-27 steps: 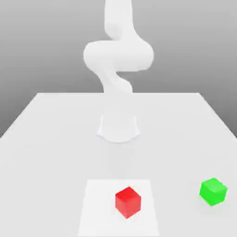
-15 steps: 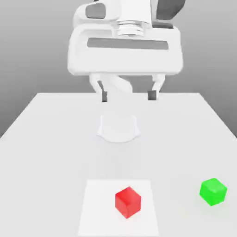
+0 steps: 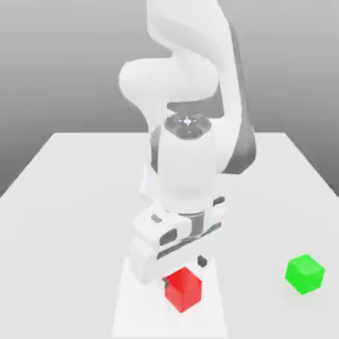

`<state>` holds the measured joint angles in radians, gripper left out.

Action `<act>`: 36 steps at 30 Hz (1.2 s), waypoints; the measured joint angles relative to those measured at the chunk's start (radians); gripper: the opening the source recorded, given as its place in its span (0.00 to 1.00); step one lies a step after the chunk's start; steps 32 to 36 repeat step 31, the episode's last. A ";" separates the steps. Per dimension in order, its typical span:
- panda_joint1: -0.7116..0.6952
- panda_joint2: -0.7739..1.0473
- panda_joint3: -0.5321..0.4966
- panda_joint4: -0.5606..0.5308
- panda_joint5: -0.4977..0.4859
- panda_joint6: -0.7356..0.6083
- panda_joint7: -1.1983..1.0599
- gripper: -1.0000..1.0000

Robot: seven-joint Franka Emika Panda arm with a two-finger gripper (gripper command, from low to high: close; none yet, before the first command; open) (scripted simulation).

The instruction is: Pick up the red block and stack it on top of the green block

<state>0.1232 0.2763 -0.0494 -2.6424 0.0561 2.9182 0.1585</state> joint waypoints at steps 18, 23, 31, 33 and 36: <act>0.193 -0.200 0.096 0.027 -0.057 -0.229 0.158 0.00; 0.382 -0.180 0.187 0.093 -0.082 -0.274 0.308 0.00; 0.404 -0.050 0.165 0.105 -0.126 -0.157 0.352 1.00; 0.404 -0.050 0.165 0.105 -0.126 -0.157 0.352 1.00; 0.404 -0.050 0.165 0.105 -0.126 -0.157 0.352 1.00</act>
